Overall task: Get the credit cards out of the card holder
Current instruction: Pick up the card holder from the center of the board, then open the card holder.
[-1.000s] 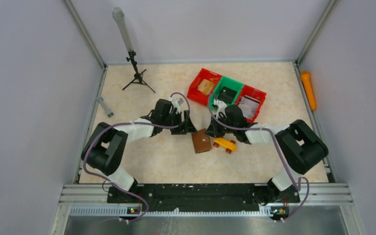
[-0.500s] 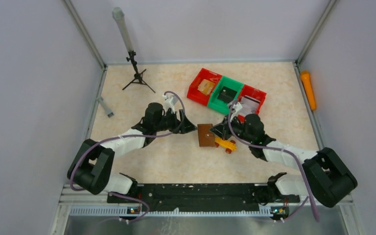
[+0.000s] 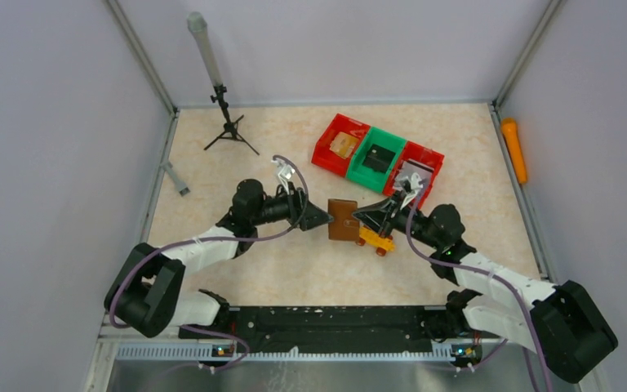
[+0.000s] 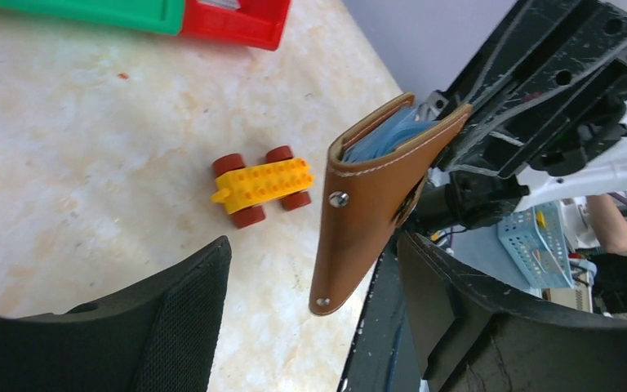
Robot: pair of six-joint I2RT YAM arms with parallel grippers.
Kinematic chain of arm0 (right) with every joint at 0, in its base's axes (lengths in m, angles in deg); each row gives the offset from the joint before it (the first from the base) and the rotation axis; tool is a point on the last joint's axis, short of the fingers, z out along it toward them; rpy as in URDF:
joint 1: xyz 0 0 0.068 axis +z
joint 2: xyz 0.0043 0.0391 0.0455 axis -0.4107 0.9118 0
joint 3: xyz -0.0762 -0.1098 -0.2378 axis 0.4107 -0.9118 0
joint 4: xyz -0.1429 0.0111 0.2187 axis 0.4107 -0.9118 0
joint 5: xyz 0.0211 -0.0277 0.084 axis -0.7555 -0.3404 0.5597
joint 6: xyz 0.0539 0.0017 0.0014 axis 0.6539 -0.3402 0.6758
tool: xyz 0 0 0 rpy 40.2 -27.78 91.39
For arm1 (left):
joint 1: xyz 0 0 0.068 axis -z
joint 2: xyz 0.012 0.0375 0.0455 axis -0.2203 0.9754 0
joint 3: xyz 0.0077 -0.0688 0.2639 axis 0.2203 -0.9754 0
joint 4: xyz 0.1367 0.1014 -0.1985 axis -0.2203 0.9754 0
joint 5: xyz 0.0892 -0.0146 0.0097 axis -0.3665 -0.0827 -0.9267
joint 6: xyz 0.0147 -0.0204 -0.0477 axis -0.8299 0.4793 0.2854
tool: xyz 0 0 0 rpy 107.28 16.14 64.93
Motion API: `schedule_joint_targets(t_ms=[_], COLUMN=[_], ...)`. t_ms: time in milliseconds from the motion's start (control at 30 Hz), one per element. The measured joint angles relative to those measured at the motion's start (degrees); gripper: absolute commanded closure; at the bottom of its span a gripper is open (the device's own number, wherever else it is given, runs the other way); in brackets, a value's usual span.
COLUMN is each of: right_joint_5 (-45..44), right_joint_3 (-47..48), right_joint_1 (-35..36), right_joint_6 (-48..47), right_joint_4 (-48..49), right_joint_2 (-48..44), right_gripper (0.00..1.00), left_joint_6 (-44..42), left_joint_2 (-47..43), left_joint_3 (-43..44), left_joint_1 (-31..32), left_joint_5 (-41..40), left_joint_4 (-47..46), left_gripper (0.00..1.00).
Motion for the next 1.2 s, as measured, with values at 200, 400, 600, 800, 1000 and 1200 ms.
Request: schedule_joint_targets(t_ms=[200, 400, 600, 800, 1000, 1200], right_joint_5=[2.8, 3.3, 1.6, -2.8, -10.0, -14.0], right_joint_3=[-0.2, -0.4, 1.1, 5.5, 12.2, 12.9], right_joint_1=[-0.1, -0.2, -0.2, -0.2, 2.5, 5.8], right_joint_6=[1.9, 2.5, 1.7, -0.3, -3.4, -5.8], right_joint_4=[3.4, 3.7, 0.7, -7.3, -16.3, -19.1], right_joint_2=[0.0, 1.1, 5.3, 10.4, 18.0, 18.9], right_gripper=[1.00, 1.00, 0.48, 0.21, 0.19, 0.19], left_joint_6=[0.5, 0.5, -0.6, -3.0, -5.2, -5.8], left_joint_2=[-0.2, -0.2, -0.3, -0.3, -0.1, 1.6], left_joint_3=[-0.1, -0.1, -0.1, 1.6, 3.4, 4.5], left_joint_1=[3.0, 4.0, 3.9, 4.0, 4.0, 4.1], left_joint_5=[2.6, 3.6, 2.2, -3.0, -8.6, -10.0], left_joint_4=[-3.6, -4.0, -1.7, 5.7, 12.3, 16.5], left_gripper=[0.29, 0.56, 0.91, 0.99, 1.00, 1.00])
